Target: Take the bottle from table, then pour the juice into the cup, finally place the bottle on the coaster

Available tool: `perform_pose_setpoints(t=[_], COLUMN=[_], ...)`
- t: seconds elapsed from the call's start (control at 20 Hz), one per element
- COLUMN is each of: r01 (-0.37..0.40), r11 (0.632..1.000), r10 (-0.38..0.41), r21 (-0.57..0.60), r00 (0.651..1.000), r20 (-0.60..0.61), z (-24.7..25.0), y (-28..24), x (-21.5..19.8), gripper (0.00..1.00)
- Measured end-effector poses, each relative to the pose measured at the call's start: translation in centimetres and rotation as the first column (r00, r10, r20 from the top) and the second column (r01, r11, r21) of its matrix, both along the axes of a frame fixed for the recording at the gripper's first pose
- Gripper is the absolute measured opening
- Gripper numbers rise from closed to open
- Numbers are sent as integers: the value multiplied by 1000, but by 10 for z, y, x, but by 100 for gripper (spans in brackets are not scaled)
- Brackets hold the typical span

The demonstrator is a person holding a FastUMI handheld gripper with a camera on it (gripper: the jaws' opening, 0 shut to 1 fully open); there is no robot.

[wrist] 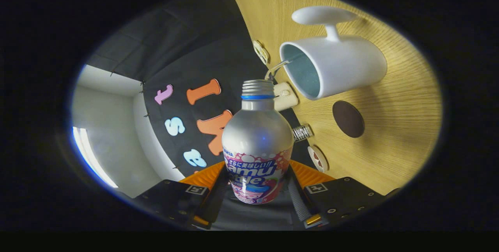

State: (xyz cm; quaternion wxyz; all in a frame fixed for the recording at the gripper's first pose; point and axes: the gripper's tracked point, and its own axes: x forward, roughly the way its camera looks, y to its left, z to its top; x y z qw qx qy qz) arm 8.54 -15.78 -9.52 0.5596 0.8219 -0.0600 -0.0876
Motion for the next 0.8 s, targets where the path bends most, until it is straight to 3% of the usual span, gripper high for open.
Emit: perform_pose_setpoints(t=[0.8], r01=[15], r11=[997], r10=[-19], r21=[80], r00=[998], r20=[56], z=[2], y=[3], x=[-6], gripper=[76])
